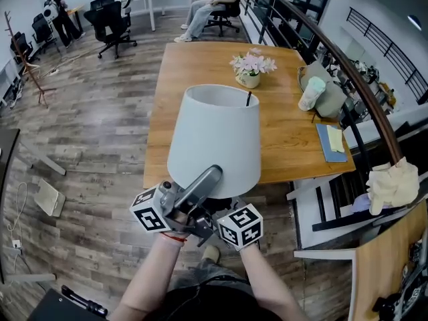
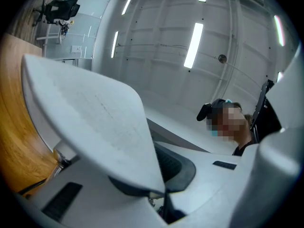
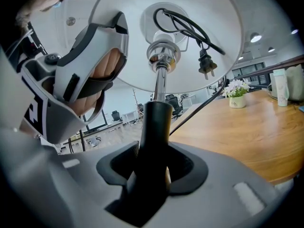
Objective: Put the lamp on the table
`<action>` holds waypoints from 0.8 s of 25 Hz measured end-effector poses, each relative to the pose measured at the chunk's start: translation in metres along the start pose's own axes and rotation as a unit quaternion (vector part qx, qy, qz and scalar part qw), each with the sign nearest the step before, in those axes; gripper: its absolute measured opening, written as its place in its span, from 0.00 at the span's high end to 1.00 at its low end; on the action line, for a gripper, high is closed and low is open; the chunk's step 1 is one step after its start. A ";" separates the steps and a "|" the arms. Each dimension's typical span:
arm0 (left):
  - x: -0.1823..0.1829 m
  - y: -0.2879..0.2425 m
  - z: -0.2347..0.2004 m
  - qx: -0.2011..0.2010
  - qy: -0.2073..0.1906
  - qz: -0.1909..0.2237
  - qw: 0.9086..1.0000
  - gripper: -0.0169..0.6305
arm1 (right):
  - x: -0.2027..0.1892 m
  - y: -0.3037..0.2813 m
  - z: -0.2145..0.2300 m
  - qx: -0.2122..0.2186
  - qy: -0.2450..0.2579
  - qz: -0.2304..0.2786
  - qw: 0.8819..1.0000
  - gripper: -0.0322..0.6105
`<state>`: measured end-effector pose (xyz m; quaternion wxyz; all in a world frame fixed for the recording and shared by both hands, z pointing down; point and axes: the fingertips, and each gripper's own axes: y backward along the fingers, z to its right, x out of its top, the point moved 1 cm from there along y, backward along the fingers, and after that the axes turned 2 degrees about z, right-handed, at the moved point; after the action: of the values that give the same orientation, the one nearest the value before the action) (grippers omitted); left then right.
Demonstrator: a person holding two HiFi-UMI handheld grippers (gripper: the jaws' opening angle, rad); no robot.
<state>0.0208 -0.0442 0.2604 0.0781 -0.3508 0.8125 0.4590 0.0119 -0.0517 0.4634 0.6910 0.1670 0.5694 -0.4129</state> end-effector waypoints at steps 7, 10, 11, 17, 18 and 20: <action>0.007 -0.018 -0.033 0.007 -0.001 0.003 1.000 0.97 | 0.011 -0.012 0.032 0.008 -0.002 -0.002 1.000 0.67; 0.011 -0.022 -0.045 0.011 -0.001 0.000 1.000 0.97 | 0.013 -0.019 0.042 0.010 -0.006 -0.001 1.000 0.67; 0.013 -0.024 -0.049 0.013 0.000 0.001 1.000 0.97 | 0.015 -0.022 0.046 0.010 -0.006 -0.001 1.000 0.66; 0.025 -0.031 -0.081 0.006 0.015 0.000 1.000 0.97 | 0.022 -0.043 0.075 0.001 -0.004 -0.006 1.000 0.67; 0.029 -0.033 -0.087 0.004 0.017 0.000 1.000 0.97 | 0.024 -0.047 0.081 -0.002 -0.004 -0.006 1.000 0.67; 0.038 -0.038 -0.101 0.003 0.021 -0.001 1.000 0.97 | 0.030 -0.057 0.092 -0.006 -0.005 -0.007 1.000 0.67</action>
<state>0.0365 -0.1561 0.2744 0.0623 -0.3606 0.8150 0.4493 0.0283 -0.1622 0.4769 0.6917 0.1565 0.5698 -0.4151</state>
